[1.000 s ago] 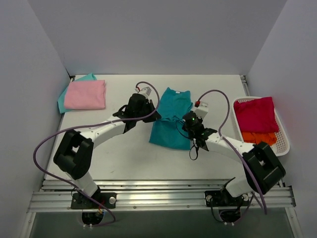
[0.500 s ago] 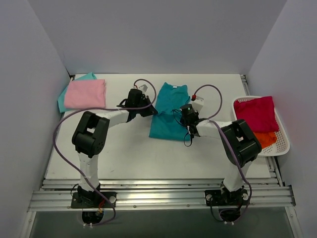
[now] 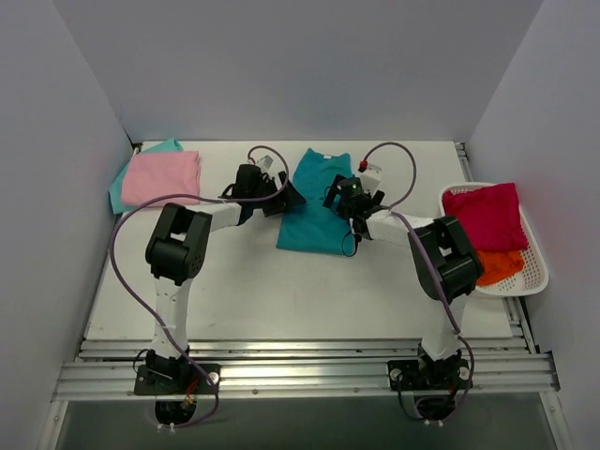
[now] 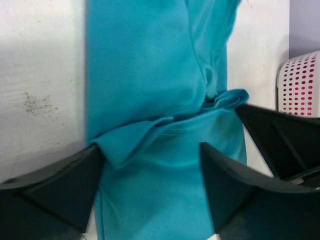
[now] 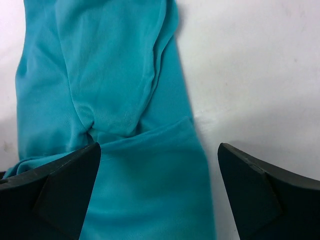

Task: Fold and stack the t-shirts
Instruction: Fold the tshirt

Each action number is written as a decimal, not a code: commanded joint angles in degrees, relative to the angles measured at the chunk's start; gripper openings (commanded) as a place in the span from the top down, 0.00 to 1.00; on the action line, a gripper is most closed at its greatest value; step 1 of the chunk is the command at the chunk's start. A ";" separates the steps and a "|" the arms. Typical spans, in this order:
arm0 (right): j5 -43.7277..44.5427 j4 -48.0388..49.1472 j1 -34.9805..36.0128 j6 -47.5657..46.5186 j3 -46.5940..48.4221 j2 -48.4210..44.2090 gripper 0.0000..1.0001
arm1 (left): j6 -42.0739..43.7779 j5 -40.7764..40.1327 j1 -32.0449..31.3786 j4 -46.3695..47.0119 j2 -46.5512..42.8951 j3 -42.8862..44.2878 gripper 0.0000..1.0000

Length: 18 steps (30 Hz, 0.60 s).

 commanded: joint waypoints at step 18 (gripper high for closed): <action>12.36 -3.47 10.28 5.56 -21.07 -34.03 0.00 | 1.90 -1.81 10.07 9.65 -25.57 -21.79 0.06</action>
